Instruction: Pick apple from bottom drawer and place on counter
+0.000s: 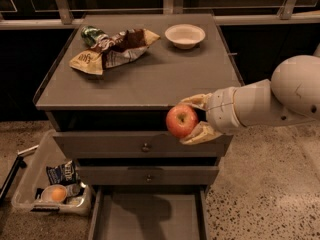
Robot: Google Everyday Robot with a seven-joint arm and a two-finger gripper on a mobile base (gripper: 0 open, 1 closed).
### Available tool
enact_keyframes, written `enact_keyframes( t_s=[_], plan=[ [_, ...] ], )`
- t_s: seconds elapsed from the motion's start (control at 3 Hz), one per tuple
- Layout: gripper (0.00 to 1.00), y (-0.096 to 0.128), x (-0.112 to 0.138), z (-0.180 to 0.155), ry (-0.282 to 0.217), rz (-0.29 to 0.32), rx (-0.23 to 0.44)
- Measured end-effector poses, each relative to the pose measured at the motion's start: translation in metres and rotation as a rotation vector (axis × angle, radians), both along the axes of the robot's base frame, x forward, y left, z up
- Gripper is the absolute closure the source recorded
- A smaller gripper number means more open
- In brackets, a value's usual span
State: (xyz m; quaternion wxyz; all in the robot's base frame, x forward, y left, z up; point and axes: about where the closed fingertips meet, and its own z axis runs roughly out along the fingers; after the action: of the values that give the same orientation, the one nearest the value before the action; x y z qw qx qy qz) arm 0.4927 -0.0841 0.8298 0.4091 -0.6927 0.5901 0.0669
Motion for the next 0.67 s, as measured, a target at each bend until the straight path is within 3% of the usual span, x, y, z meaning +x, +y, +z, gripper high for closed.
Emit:
enact_keyframes(
  t_s=[0.33, 0.67],
  plan=[
    [1.0, 0.0, 0.0, 0.0, 0.0, 0.0, 0.0],
    [1.0, 0.0, 0.007, 0.011, -0.032, -0.024, 0.009]
  ],
)
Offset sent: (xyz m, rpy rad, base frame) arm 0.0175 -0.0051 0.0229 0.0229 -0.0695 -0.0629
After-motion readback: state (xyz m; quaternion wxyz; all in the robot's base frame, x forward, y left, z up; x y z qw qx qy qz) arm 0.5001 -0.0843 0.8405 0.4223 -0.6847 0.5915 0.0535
